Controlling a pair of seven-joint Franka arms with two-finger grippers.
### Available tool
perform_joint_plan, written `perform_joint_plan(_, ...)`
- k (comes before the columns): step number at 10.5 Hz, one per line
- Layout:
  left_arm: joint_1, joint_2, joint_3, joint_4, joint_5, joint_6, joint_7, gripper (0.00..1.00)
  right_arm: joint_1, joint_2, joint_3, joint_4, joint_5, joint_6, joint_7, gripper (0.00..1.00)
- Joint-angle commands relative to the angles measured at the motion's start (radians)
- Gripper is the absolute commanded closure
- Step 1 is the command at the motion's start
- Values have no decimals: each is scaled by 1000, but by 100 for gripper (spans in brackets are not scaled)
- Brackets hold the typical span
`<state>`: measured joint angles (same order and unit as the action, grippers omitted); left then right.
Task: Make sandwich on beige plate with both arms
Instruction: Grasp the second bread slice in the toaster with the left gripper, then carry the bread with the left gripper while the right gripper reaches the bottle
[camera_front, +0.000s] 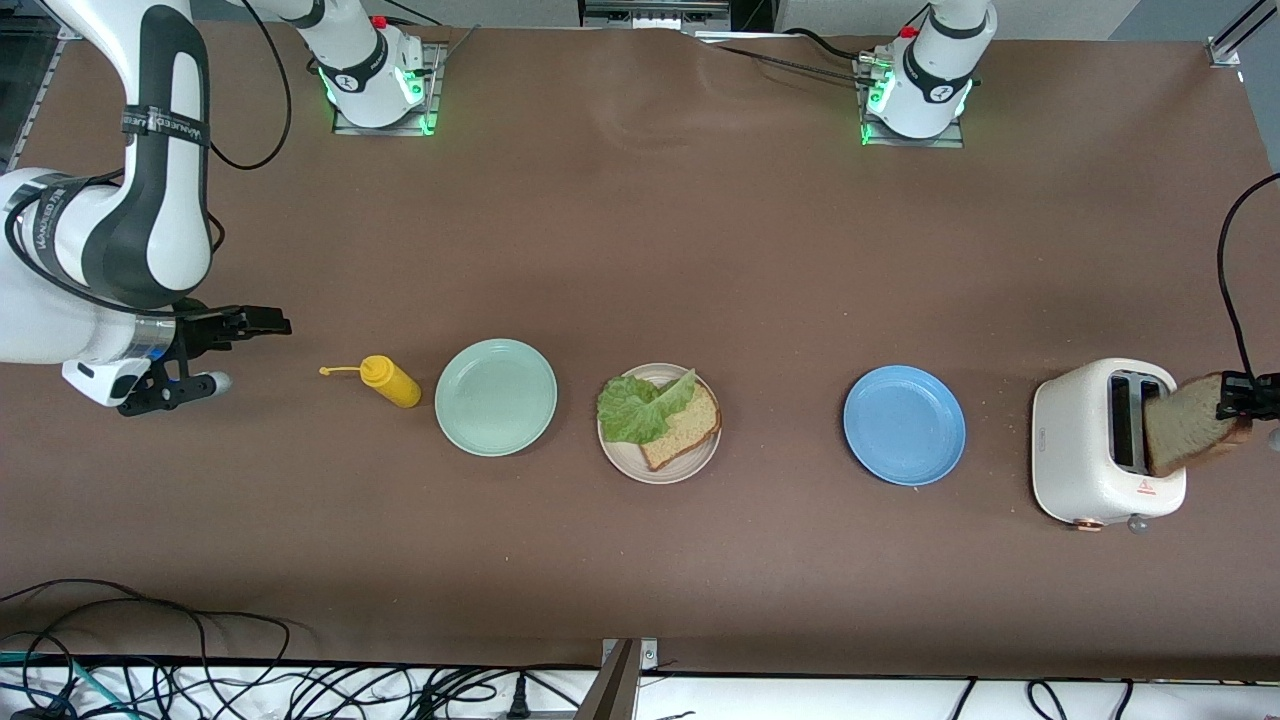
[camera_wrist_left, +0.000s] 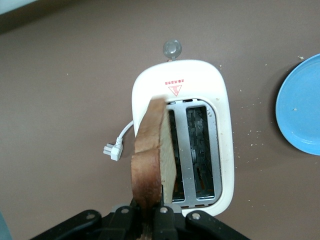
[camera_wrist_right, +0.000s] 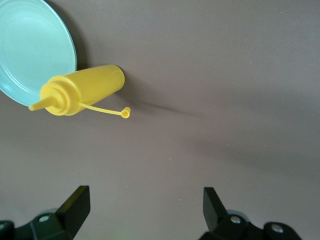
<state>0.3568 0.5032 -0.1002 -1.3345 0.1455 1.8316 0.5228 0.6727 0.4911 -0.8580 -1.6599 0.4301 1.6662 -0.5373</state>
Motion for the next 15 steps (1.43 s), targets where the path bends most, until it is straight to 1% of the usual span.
perform_joint_plan(1,-2,-44,-6,4,-26,-23,-1,100,-19,-19,2,-27,25,9,-59,0)
perform_joint_plan(2,-2,-57,-33,4,-26,-28,-15,100,-18,-19,8,-27,26,10,-59,0)
perform_joint_plan(4,-2,-75,-76,4,-26,-70,-110,100,-18,-19,8,-32,26,7,-69,0)
perform_joint_plan(6,-2,-97,-149,4,-27,-96,-250,100,-19,-26,7,-49,41,4,-156,0)
perform_joint_plan(7,-1,-100,-198,4,-52,-115,-353,100,-19,-26,5,-57,77,0,-180,0)
perform_joint_plan(8,-1,-104,-237,4,-100,-129,-465,100,-18,-29,5,-61,81,-3,-182,0)
perform_joint_plan(10,-4,-98,-361,-8,-174,-143,-660,100,-18,-28,5,-61,82,-2,-185,0)
perform_joint_plan(11,-33,-85,-418,-11,-208,-143,-769,100,-18,-25,10,-63,88,3,-185,0)
perform_joint_plan(12,-108,-56,-426,-6,-211,-140,-879,100,-16,-25,16,-82,134,6,-188,0)
perform_joint_plan(13,-184,-23,-424,-2,-216,-135,-971,100,-12,-26,16,-110,177,13,-251,0)
perform_joint_plan(14,-249,10,-424,6,-224,-83,-1066,100,-19,-19,16,-127,224,20,-371,0)
perform_joint_plan(15,-287,30,-424,5,-253,7,-1155,100,-22,-19,13,-158,269,30,-457,0)
